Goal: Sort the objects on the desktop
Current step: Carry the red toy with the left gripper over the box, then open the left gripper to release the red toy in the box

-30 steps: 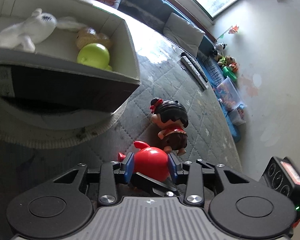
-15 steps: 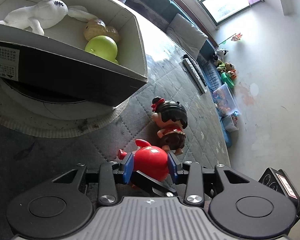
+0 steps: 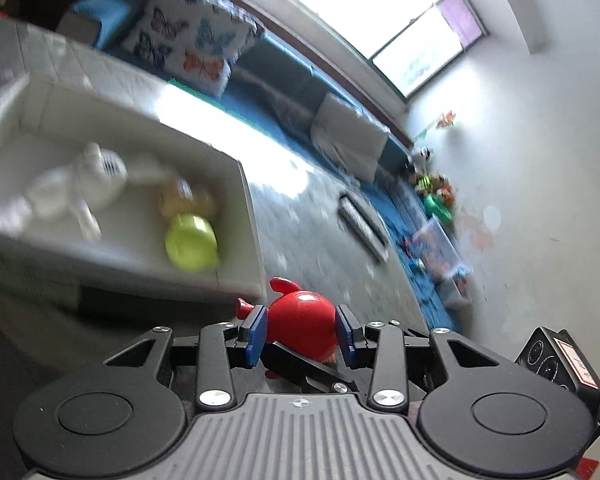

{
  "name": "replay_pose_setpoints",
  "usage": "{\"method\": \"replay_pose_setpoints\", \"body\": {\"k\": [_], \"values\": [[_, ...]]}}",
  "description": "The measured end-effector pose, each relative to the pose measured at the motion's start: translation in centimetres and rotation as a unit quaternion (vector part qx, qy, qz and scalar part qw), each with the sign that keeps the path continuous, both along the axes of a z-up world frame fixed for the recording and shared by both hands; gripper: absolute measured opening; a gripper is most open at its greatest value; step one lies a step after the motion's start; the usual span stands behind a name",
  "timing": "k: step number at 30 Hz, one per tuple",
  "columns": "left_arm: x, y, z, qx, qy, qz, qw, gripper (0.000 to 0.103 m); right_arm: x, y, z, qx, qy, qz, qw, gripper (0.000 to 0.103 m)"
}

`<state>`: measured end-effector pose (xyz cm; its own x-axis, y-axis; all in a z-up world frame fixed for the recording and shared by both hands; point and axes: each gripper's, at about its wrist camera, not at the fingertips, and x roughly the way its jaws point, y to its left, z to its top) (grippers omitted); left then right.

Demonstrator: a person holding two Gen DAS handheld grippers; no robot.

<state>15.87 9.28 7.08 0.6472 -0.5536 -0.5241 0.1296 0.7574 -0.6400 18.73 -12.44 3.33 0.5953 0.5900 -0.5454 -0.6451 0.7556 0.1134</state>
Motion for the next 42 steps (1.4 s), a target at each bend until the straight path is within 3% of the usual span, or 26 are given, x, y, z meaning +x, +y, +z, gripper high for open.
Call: {"method": "replay_pose_setpoints", "body": {"k": [6, 19, 31, 42], "values": [[3.8, 3.3, 0.2, 0.007, 0.008, 0.035, 0.9993, 0.04, 5.5, 3.5, 0.4, 0.003, 0.02, 0.031, 0.999, 0.048], [10.0, 8.7, -6.2, -0.047, 0.096, 0.074, 0.9914, 0.04, 13.8, 8.7, -4.3, -0.038, 0.113, 0.066, 0.991, 0.048], [11.4, 9.6, -8.4, -0.058, 0.126, 0.083, 0.9868, 0.04, 15.3, 10.9, -6.4, -0.084, 0.129, 0.076, 0.985, 0.048], [11.2, 9.6, -8.2, -0.055, 0.118, 0.088, 0.9875, 0.04, 15.5, 10.6, -6.3, -0.081, 0.117, 0.057, 0.988, 0.052]]}}
